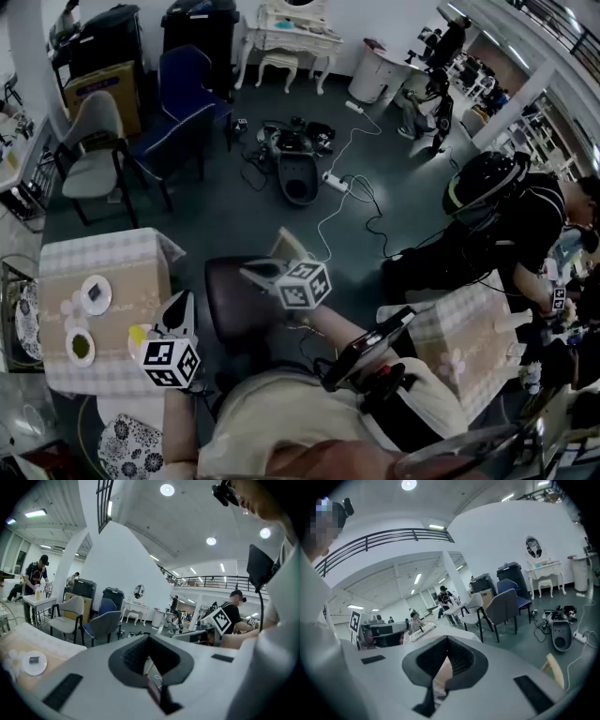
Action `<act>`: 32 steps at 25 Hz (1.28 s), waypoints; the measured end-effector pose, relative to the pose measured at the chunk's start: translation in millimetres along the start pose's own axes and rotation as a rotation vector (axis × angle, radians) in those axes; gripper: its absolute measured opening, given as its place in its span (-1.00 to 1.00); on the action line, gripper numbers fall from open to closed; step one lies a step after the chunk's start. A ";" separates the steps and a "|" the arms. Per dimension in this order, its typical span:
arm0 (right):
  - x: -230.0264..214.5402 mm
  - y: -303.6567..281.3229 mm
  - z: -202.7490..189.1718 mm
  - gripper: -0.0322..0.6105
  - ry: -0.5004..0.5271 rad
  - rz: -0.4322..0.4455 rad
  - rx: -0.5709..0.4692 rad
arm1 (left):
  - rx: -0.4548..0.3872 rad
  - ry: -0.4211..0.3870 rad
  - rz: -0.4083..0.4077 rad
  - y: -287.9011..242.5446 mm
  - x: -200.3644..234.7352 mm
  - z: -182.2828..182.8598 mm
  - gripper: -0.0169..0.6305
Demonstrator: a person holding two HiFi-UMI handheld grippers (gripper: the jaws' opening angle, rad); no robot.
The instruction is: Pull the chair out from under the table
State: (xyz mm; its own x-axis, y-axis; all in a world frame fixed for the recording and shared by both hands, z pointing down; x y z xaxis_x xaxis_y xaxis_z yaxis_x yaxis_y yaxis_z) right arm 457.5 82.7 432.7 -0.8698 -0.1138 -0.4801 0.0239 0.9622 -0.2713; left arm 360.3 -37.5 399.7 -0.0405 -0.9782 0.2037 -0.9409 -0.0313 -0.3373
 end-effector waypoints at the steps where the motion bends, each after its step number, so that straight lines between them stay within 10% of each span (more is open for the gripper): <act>1: 9.3 -5.1 -2.0 -0.86 0.002 0.012 0.002 | -0.005 0.003 0.008 7.6 4.9 -1.5 -0.93; 20: 133.3 -104.6 -35.7 -0.86 -0.029 0.297 0.074 | 0.029 0.112 0.258 129.4 80.8 -48.8 -0.93; 32: 133.3 -120.4 -53.2 -0.86 -0.069 0.499 0.224 | 0.061 0.180 0.507 151.7 78.0 -62.9 -0.93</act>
State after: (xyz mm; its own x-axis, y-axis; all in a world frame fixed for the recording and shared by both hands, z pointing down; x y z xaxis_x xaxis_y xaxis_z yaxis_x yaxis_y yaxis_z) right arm 312.5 -35.1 445.7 -0.6921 0.3191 -0.6474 0.5356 0.8283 -0.1642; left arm 193.3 -105.7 422.3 -0.5461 -0.8234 0.1543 -0.7677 0.4181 -0.4857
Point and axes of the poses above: the fingertips, and each gripper's own axes: y backward along the fingers, x to its left, z out of its top, the point moved 2 cm from there along y, backward along the fingers, and after that the axes turned 11 degrees about z, right-handed, at the moved point
